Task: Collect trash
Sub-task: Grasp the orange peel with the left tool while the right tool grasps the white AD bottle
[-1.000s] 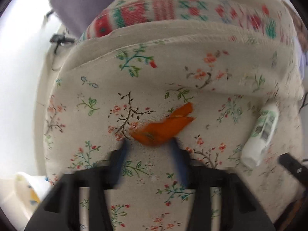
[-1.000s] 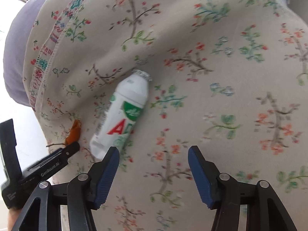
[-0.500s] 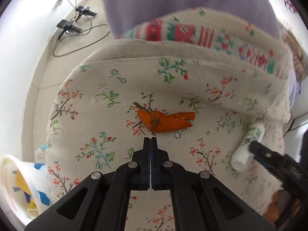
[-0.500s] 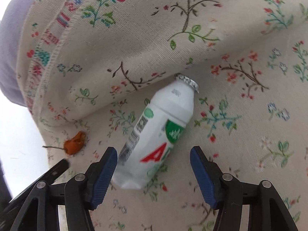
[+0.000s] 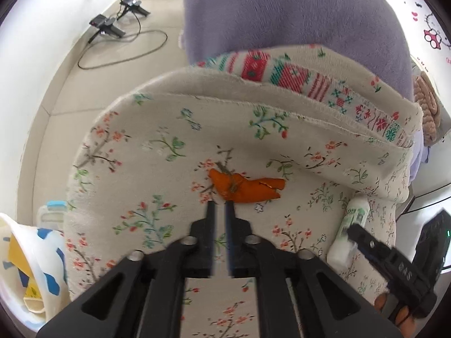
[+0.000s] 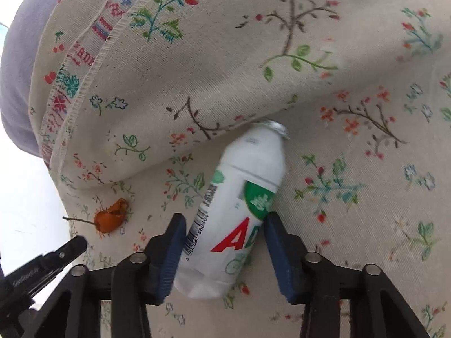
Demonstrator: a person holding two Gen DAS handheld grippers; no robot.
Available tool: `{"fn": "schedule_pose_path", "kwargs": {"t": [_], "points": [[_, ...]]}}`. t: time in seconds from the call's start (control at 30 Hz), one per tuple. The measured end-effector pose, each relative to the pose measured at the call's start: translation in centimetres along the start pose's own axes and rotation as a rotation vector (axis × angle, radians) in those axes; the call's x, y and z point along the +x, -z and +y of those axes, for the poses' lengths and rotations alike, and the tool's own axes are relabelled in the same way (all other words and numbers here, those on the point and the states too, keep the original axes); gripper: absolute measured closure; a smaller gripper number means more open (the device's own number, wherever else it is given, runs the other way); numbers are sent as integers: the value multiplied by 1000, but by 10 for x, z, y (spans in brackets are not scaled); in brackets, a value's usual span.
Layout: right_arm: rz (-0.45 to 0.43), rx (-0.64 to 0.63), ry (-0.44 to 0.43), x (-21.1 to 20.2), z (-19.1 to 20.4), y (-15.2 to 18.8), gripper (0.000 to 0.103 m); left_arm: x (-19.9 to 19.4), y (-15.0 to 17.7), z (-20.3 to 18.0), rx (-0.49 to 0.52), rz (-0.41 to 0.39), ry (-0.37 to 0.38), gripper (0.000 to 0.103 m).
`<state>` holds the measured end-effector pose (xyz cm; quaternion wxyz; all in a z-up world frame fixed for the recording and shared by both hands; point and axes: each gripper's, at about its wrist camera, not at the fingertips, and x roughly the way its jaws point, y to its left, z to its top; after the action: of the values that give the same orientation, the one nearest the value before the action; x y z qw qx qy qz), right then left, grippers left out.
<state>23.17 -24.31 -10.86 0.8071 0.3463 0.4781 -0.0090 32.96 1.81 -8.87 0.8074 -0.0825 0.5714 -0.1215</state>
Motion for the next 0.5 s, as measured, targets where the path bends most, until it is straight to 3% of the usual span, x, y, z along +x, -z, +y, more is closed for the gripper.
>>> {"fn": "schedule_pose_path", "kwargs": {"t": [0.07, 0.23, 0.33, 0.4, 0.43, 0.5], "points": [[-3, 15, -26, -7, -5, 6, 59, 7, -3, -2, -37, 16, -11, 47], [-17, -3, -56, -30, -10, 21, 62, 18, -21, -10, -163, -26, 11, 43], [-38, -50, -56, -42, -4, 28, 62, 31, -24, -19, -164, -53, -72, 46], [-40, -74, -50, -46, -4, 31, 62, 35, -21, -31, -103, -66, -132, 70], [-38, -75, -53, -48, -7, 32, 62, 34, -20, -35, -81, -74, -150, 76], [-24, -50, -75, -51, -13, 33, 62, 34, -18, -29, -108, -74, -95, 79]]}}
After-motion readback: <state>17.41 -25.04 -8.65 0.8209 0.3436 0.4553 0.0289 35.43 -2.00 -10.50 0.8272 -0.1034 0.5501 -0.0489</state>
